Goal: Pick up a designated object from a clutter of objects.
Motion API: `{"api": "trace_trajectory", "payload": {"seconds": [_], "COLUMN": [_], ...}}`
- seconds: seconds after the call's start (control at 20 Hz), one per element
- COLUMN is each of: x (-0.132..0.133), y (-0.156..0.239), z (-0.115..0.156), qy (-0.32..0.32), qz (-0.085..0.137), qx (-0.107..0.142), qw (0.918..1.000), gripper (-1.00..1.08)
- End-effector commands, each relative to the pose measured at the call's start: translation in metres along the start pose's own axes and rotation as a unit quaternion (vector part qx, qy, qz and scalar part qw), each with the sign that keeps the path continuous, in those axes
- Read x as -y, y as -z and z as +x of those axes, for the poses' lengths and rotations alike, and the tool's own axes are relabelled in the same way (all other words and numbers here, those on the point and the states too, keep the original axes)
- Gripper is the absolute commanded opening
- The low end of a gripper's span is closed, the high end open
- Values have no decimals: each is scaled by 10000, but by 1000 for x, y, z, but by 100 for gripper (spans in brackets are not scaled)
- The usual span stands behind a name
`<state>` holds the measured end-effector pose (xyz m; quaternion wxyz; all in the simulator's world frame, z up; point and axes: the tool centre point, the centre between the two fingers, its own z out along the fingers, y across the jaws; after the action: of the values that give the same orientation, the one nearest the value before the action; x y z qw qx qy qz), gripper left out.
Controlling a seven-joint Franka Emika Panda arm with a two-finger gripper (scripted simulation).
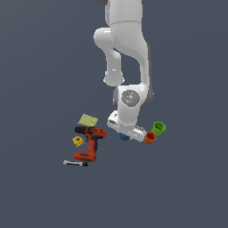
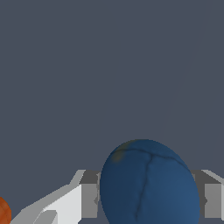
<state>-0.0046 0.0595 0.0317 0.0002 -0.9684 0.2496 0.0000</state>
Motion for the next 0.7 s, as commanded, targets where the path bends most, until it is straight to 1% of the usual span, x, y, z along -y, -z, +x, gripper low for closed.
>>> {"api": "trace_trajectory", "payload": {"seconds": [0.0,0.35,0.65], "x": [-1,-10,-27], "y": [2,24,62], "z": [0,4,10], "qy": [0,-2,-3], "qz": [2,3,5], "qx": [-2,-1,0], "qw": [10000,10000,10000], "gripper": [-100,-100,-100]}}
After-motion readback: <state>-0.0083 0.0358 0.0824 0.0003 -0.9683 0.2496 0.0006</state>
